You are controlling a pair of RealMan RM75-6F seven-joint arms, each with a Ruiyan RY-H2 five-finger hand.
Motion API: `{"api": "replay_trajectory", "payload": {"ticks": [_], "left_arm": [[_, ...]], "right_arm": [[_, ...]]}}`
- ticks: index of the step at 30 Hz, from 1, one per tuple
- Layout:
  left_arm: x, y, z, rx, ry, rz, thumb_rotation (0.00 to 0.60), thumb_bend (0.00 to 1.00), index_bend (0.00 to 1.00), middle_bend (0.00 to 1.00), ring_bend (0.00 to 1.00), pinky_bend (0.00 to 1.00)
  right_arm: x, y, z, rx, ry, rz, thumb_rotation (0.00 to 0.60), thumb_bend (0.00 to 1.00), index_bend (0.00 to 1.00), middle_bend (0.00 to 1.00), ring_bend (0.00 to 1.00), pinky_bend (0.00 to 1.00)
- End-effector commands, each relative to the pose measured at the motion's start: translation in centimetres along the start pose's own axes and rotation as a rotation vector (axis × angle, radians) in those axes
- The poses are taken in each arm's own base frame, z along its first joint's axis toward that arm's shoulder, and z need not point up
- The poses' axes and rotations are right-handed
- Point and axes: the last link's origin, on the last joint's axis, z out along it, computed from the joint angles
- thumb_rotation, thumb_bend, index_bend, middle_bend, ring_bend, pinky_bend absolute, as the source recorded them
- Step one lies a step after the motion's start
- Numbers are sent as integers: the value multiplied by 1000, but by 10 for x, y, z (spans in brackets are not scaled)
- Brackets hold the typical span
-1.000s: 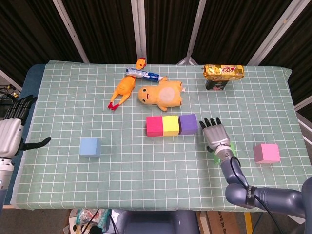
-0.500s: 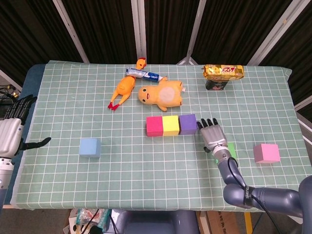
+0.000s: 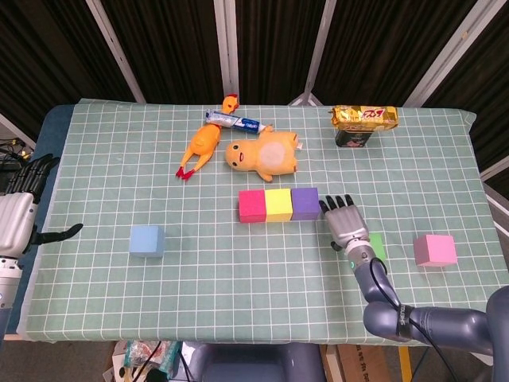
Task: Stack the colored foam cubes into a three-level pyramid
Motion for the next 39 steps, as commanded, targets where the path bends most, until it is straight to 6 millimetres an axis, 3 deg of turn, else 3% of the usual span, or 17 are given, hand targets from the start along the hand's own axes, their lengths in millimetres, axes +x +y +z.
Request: {"api": "replay_trajectory", "payload": {"ticks": [1, 28, 39], "left_arm": [[0, 0, 0, 0, -1, 0, 600, 105, 0, 18, 0, 0], [1, 0, 0, 1, 0, -3, 600, 105, 0, 18, 0, 0], [1, -1, 0, 3, 3, -2, 600, 105, 0, 18, 0, 0]], "right_arm": [[0, 0, 0, 1, -1, 1, 600, 302, 0, 0, 0, 0], [1, -3, -2, 8, -4, -3, 600, 302, 0, 0, 0, 0], [11, 0, -7, -4, 61, -29, 600, 302, 0, 0, 0, 0]]}}
